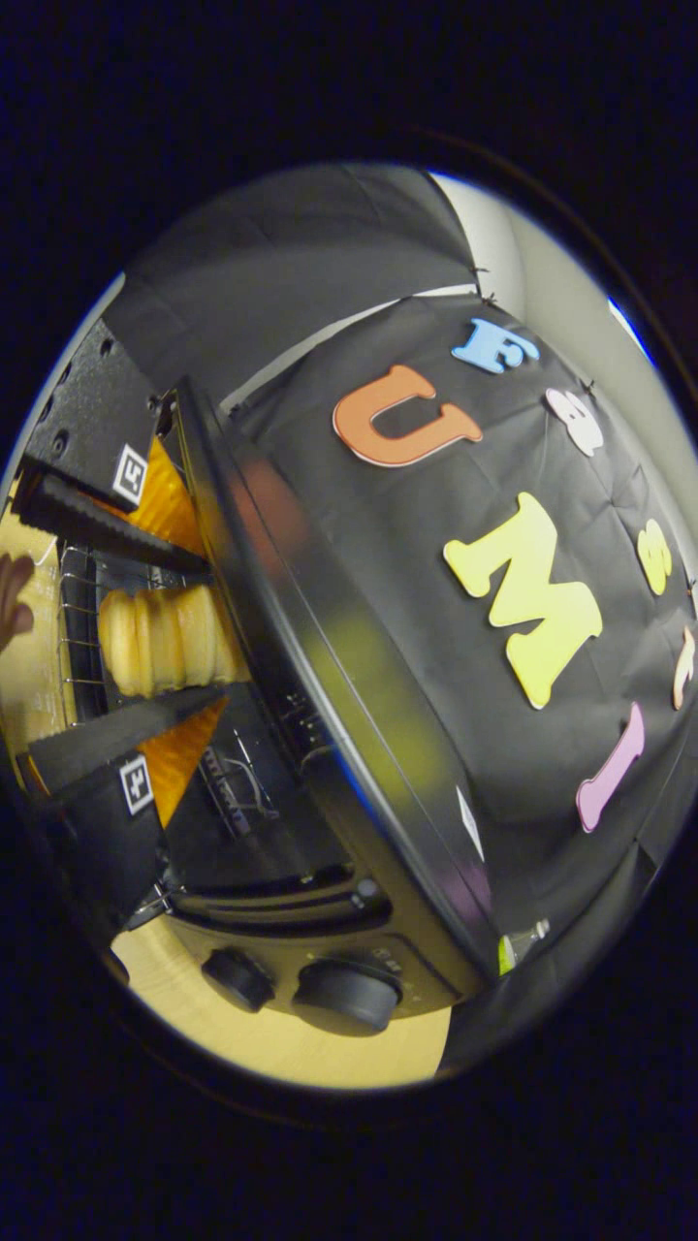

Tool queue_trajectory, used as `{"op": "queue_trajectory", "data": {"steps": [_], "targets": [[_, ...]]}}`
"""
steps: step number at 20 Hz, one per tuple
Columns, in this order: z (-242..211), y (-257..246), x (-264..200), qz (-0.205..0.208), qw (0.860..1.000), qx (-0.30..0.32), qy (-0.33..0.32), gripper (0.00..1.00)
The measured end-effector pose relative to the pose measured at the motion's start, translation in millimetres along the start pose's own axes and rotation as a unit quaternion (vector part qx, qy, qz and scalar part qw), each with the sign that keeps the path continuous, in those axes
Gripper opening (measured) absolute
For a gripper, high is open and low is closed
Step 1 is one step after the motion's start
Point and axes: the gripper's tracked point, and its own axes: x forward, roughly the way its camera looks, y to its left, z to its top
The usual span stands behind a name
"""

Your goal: Open the toaster oven, put the food inside, and close the toaster oven door.

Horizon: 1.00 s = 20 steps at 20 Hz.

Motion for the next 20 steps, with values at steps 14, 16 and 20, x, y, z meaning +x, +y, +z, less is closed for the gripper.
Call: {"op": "queue_trajectory", "data": {"steps": [14, 16, 20], "targets": [[-1, -7, -93, -0.022, 0.998, 0.055, 0.008, 1.0], [-6, -9, -115, -0.03, 0.998, 0.055, 0.015, 1.0], [-21, -4, -149, -0.023, 0.997, 0.07, 0.034, 1.0]]}}
